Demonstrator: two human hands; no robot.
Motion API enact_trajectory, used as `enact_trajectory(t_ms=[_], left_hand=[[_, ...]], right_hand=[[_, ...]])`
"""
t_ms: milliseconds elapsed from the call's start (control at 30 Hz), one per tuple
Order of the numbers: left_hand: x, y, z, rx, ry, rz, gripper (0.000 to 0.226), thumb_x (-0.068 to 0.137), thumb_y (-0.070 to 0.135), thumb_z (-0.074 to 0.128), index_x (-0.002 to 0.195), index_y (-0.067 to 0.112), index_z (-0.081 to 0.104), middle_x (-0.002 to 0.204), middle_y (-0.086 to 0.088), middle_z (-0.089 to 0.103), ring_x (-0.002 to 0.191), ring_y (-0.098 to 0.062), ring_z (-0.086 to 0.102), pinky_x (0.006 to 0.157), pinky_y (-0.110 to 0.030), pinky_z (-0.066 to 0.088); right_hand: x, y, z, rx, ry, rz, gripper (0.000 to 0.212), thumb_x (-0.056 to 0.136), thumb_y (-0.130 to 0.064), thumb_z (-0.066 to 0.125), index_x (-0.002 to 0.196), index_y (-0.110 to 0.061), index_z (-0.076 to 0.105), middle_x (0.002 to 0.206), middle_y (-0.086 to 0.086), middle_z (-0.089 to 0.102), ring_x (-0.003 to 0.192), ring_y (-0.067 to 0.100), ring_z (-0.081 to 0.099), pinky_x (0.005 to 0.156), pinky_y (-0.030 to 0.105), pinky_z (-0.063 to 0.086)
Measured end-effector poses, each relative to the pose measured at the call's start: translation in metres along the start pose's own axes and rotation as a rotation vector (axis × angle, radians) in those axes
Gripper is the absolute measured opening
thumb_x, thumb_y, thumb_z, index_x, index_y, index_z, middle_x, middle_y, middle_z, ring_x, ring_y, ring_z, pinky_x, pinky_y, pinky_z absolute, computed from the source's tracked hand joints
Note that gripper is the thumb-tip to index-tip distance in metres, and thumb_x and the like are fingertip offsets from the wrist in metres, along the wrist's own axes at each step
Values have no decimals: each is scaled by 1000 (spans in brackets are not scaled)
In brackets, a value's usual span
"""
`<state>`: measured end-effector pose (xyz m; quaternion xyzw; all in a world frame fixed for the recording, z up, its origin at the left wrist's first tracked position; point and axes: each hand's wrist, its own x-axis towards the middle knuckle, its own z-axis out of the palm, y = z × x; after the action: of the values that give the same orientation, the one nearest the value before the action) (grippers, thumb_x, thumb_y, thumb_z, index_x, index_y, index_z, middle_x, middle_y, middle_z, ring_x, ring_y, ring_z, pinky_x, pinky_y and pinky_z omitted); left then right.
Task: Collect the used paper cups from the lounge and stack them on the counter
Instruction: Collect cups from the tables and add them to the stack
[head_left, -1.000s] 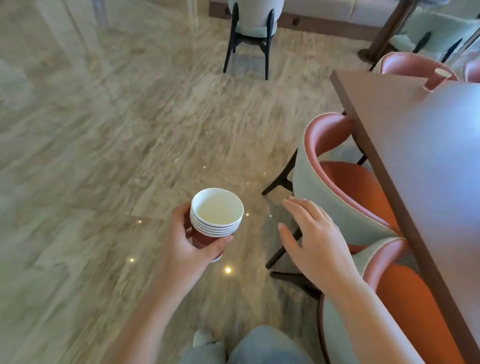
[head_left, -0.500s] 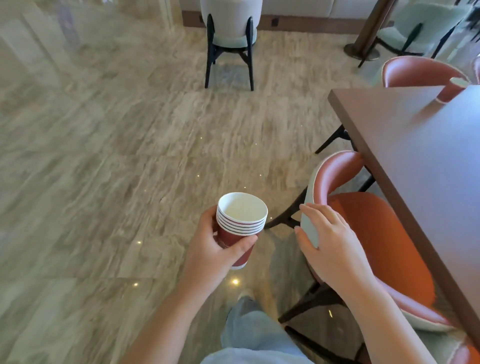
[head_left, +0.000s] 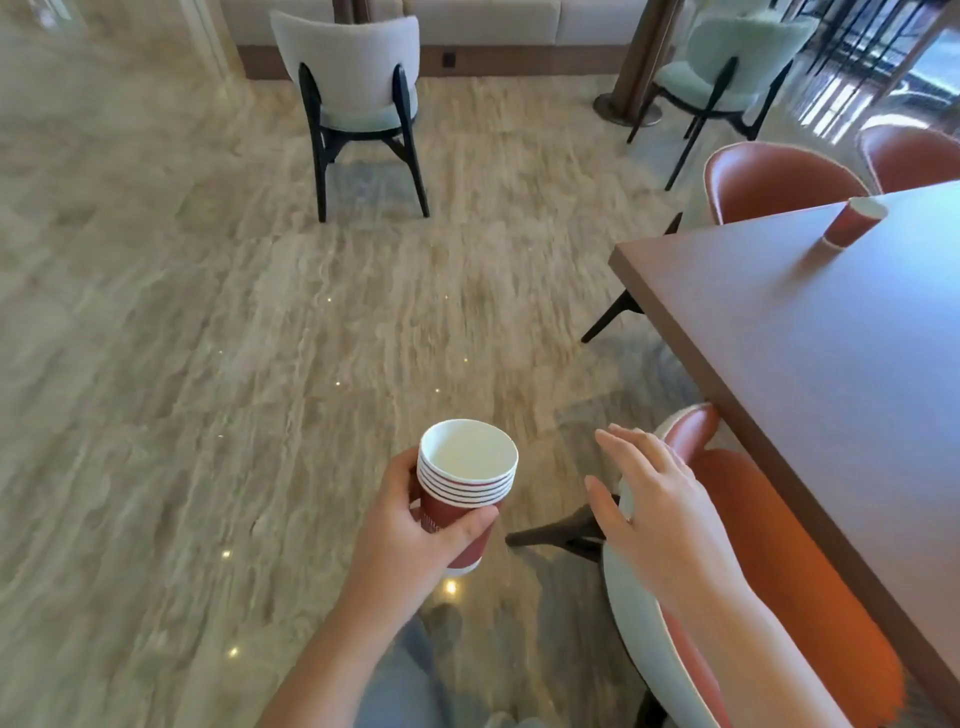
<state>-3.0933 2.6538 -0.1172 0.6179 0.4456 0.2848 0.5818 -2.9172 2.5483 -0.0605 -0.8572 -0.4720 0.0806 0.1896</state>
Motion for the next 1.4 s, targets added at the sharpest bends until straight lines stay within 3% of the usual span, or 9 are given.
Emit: enact_trajectory(t_ms=[67,300,533,733,967,1167,1400], left_hand=[[41,7,-17,-41,-16,8,64,46,45,80,102,35,53,98,20,66,89,7,63,70,-9,48],[192,37,-87,-67,-43,66,65,44,40,77,104,35,50,103,14,63,85,10,61,70,-8,48],[293,47,-94,-80,-133,62,68,48,39,77,110,33,51,106,11,64,90,6,63,73,-8,47],[370,51,-53,-88,-245,32,65,45,37,79,106,28,55,97,17,69,88,7,64,69,-5,46],[490,91,24,18,-413,39,73,45,44,89,108,34,54,106,17,66,96,-1,63,80,-22,48],[578,132,95,57,-504,114,69,38,54,79,101,45,53,99,31,64,92,6,62,75,-18,47],[649,143,167,49,-685,119,67,41,48,82,101,47,53,102,26,65,90,4,63,70,-10,47]], right_hand=[[37,-17,10,-8,3,17,39,83,-21,63,120,-12,58,121,6,60,114,28,55,94,44,47],[172,-106,35,-20,37,-8,40,87,-24,56,126,-14,52,127,1,54,122,23,45,98,30,30],[250,-113,50,-31,-1,78,40,87,-25,57,126,-16,52,128,0,53,123,22,45,100,33,34],[321,-76,53,-25,48,219,39,86,-23,59,124,-14,54,127,2,55,120,26,49,98,37,38],[425,-9,34,14,124,376,41,87,-23,57,127,-17,51,131,3,52,123,27,45,101,41,39],[499,45,-7,37,285,462,39,85,-20,60,123,-15,55,125,5,57,117,29,50,94,43,44],[552,87,-16,61,334,610,38,86,-23,59,123,-15,55,126,4,56,118,25,49,96,43,46]])
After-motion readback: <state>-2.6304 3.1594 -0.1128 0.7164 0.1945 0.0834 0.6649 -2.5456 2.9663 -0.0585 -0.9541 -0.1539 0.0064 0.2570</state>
